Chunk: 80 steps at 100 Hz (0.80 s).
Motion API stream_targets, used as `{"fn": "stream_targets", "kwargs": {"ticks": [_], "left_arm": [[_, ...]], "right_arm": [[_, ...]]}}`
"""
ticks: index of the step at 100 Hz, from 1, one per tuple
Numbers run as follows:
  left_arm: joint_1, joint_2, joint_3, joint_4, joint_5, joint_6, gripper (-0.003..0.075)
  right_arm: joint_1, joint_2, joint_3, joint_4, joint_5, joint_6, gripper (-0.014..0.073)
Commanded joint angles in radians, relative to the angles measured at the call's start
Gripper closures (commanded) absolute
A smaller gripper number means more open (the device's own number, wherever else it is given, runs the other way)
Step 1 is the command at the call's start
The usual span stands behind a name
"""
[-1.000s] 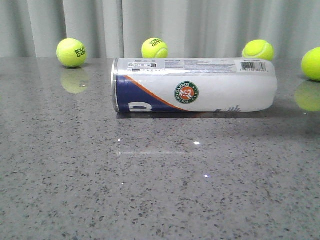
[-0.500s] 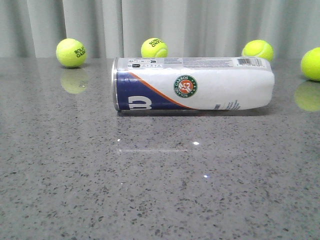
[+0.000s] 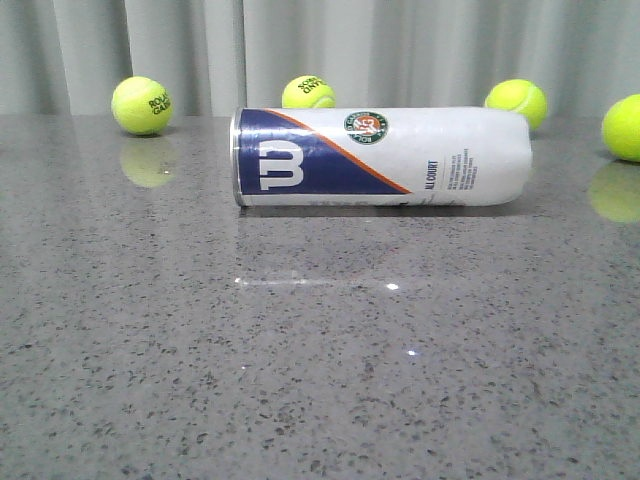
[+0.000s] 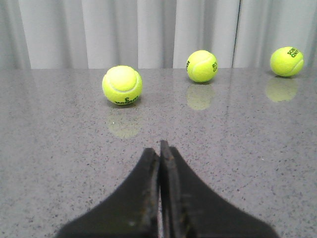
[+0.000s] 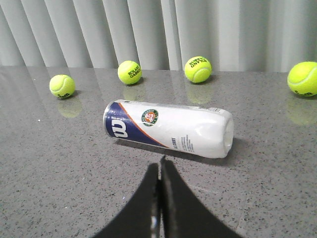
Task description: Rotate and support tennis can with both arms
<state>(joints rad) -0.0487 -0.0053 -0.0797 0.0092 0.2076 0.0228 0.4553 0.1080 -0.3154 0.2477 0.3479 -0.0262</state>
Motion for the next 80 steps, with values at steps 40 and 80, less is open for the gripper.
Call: {"fn": "stream_targets", "kwargs": {"ticks": [40,80], "left_arm": [[-0.008,0.454,-0.447,-0.009,0.290,0.000,0.0732],[-0.008,0.828,-0.670,-0.195,0.306,0.000,0.0110]], "right_arm": [[-0.008,0.011,-0.025,0.010,-0.072,-0.007,0.0655],[-0.008,0.011,-0.025,0.010,-0.072,-0.007,0.0655]]}}
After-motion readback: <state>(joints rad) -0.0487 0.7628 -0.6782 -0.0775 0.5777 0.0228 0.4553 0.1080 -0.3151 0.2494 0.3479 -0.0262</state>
